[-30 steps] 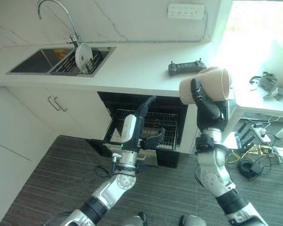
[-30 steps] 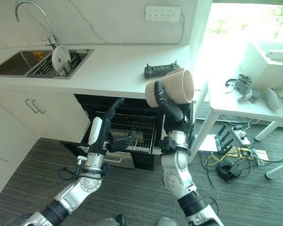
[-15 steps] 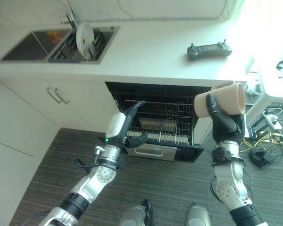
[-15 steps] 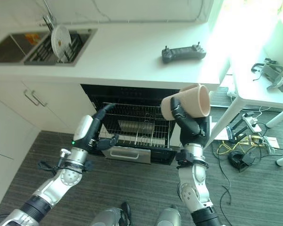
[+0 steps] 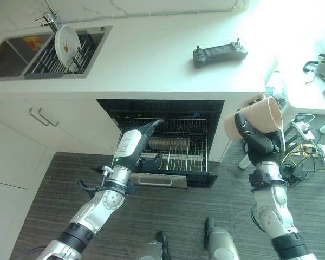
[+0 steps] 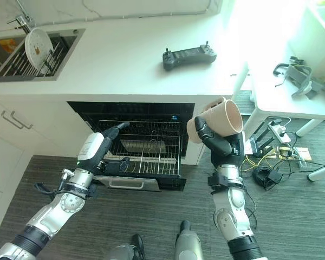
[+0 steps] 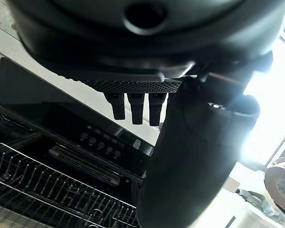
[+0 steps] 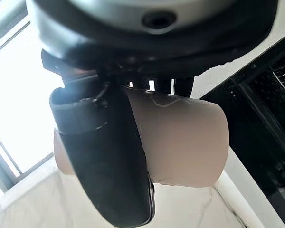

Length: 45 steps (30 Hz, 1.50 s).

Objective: Place the dishes in the dishwasher.

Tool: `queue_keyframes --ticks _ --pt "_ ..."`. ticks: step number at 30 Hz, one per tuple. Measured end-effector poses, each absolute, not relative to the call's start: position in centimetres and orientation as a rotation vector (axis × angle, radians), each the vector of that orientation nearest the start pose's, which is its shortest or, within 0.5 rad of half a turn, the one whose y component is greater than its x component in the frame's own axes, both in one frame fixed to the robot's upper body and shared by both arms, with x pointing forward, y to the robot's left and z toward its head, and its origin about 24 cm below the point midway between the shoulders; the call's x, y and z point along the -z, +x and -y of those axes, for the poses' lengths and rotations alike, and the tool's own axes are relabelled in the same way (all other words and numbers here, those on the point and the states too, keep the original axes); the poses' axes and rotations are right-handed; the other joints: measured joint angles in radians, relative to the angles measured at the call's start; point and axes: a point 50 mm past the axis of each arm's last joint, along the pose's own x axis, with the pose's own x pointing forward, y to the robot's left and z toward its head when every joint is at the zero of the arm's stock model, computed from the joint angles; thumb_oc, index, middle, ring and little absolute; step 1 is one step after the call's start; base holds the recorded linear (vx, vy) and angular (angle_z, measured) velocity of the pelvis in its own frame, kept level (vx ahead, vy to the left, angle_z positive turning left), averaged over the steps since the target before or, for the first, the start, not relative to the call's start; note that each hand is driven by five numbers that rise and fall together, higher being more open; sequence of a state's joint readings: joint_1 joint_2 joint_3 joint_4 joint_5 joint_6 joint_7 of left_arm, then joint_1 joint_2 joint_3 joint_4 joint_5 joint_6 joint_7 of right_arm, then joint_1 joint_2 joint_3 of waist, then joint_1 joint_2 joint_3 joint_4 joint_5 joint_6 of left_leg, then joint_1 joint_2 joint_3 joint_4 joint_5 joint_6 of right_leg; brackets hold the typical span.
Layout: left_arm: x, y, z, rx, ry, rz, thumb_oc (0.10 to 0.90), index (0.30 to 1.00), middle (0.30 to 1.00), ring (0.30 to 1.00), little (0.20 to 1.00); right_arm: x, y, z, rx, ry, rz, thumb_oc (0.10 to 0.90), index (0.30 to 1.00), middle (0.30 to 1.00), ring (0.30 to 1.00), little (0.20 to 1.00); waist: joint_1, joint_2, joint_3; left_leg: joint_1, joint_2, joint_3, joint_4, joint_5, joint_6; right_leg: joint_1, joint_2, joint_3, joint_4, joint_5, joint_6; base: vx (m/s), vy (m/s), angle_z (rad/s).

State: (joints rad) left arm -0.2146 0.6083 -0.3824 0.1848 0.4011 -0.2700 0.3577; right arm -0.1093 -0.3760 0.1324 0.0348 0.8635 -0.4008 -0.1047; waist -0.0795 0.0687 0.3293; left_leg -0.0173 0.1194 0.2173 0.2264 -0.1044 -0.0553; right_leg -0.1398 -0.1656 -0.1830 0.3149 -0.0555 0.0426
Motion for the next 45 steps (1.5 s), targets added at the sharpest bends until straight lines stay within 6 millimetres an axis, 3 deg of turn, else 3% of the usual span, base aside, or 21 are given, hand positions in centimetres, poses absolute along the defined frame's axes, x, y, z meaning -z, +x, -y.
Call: queue_keyframes --ticks 7,12,18,21,24,29,37,45 --pt "-6.7 27.8 -18.1 0.233 1.011 0.319 0.800 0.900 0.900 0.900 0.900 -9.3 27.0 20.3 -0.008 0.386 0.299 0.400 0.300 0.300 0.300 0.300 0.009 0.033 -0.021 -0.054 -0.006 -0.008 0.017 0.001 0.001 -0.044 -0.013 -0.006 0.021 -0.009 0.002 0.04 0.024 0.06" --pt "-7.7 28.5 -19.0 0.329 1.130 0.279 0.800 0.900 0.900 0.900 0.900 -11.1 28.1 21.3 -0.085 0.241 0.292 0.400 0.300 0.300 0.300 0.300 0.001 0.037 -0.019 -0.157 -0.009 -0.017 0.031 0.027 0.004 -0.152 -0.015 -0.003 0.038 0.016 -0.008 -0.07 0.023 0.00" --pt "-8.9 29.6 -18.6 0.387 1.170 0.260 0.800 0.900 0.900 0.900 0.900 -12.5 29.9 19.8 -0.181 0.176 0.264 0.400 0.300 0.300 0.300 0.300 0.005 0.041 0.067 -0.167 -0.007 -0.035 0.024 0.046 0.001 -0.151 -0.013 -0.019 0.035 0.020 -0.014 0.00 0.001 0.09" --pt "-8.8 29.6 -18.8 0.405 1.183 0.241 0.800 0.900 0.900 0.900 0.900 -11.3 30.5 20.1 -0.170 0.165 0.182 0.400 0.300 0.300 0.300 0.300 0.018 0.034 0.076 -0.168 -0.008 -0.043 0.011 0.055 -0.001 -0.151 -0.012 -0.024 0.031 0.020 -0.015 0.02 -0.008 0.07" --pt "-10.2 30.3 -19.8 0.380 1.248 0.255 0.800 0.900 0.900 0.900 0.900 -10.7 31.2 20.6 -0.147 0.149 0.120 0.400 0.300 0.300 0.300 0.300 0.029 0.023 0.102 -0.171 -0.008 -0.050 0.009 0.059 -0.002 -0.150 -0.011 -0.030 0.029 0.023 -0.016 0.01 -0.013 0.06" --pt "-11.5 31.8 -21.1 0.321 1.348 0.239 0.800 0.900 0.900 0.900 0.900 -12.8 32.3 20.0 -0.171 0.140 0.167 0.400 0.300 0.300 0.300 0.300 0.031 0.023 0.156 -0.174 -0.008 -0.059 0.012 0.060 -0.003 -0.142 -0.014 -0.046 0.022 0.027 -0.017 -0.01 -0.005 0.06" --pt "-13.6 33.0 -20.2 0.326 1.488 0.316 0.800 0.900 0.900 0.900 0.900 -16.2 34.4 20.3 -0.141 0.091 0.223 0.400 0.300 0.300 0.300 0.300 0.054 0.039 0.199 -0.191 -0.015 -0.083 0.007 0.065 -0.001 -0.135 -0.021 -0.075 0.006 0.029 -0.016 -0.03 0.010 0.10" --pt "-14.8 33.7 -19.6 0.350 1.557 0.335 0.800 0.900 0.900 0.900 0.900 -16.8 35.7 20.9 -0.086 0.080 0.185 0.400 0.300 0.300 0.300 0.300 0.064 0.043 0.207 -0.214 -0.026 -0.110 -0.007 0.073 0.000 -0.136 -0.031 -0.105 -0.009 0.029 -0.014 -0.02 0.011 0.13"
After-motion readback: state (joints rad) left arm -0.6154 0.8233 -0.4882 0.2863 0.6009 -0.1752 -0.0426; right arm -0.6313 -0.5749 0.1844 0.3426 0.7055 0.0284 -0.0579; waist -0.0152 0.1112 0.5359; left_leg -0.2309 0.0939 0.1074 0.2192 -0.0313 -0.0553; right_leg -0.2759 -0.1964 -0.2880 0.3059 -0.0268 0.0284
